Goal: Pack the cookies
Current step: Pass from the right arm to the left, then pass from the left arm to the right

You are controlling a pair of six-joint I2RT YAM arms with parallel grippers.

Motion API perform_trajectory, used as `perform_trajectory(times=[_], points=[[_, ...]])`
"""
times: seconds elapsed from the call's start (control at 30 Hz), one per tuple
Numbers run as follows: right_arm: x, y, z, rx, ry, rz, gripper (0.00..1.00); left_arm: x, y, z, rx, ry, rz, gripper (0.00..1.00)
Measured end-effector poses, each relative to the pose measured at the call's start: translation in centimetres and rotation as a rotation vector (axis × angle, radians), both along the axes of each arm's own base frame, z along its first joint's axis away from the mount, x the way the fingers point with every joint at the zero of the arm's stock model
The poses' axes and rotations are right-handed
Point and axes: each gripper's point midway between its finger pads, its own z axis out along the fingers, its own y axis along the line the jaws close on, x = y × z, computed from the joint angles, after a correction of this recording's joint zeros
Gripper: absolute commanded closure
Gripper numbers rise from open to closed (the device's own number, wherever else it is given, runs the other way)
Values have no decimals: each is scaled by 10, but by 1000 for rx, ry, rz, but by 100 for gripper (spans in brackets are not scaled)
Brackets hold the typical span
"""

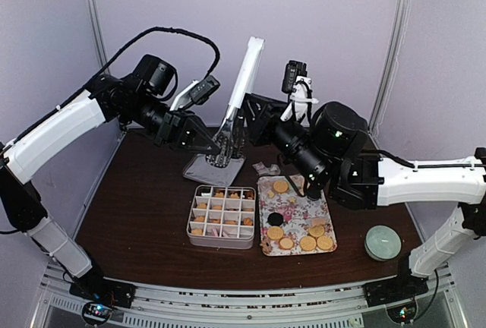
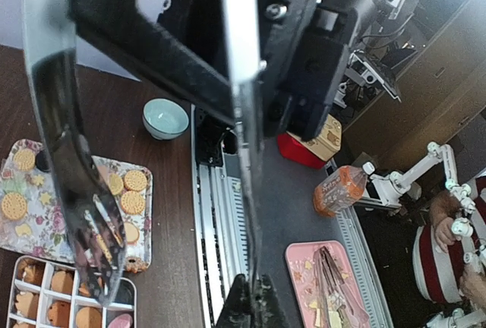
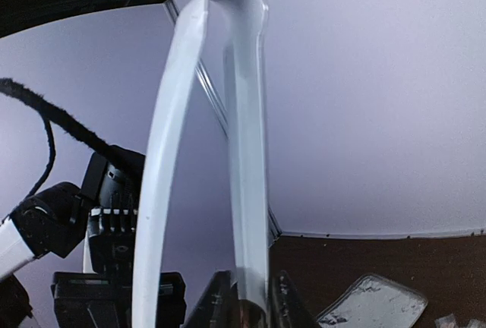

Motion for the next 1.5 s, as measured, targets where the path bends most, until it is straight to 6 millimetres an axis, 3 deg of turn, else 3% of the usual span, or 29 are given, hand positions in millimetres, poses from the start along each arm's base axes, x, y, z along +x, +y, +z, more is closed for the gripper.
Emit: perform_trajectory(times=[0.07,0.17,0.3,0.43,0.53,0.73,0.97,1.1,1.37,1.5], points=[[1,-1,-1,-3,8,27,28,-1,1,-3,9,-7,-7,100],[4,-13,-10,-24,20,117,14,-2,3,-6,20,-35,-29,100],[11,-35,-10,-48,27,242,9,-2,6,-20,68,-67,-49,100],[-2,-37,-8,-73,34,383,9,1,10,-42,136,-105,-64,100],[-10,-30,-11,-120,58,478,9,3,15,-55,184,-145,-70,100],[-22,-13,-14,-188,98,605,21,6,20,-64,228,-212,-76,100],[-24,3,-48,-253,195,685,37,9,23,-71,255,-257,-78,100],[-25,5,-53,-269,217,709,46,8,26,-75,280,-261,-81,100],[-26,4,-46,-236,213,748,42,5,26,-79,281,-266,-99,100],[-25,9,-46,-217,218,767,49,2,25,-81,286,-264,-107,100]])
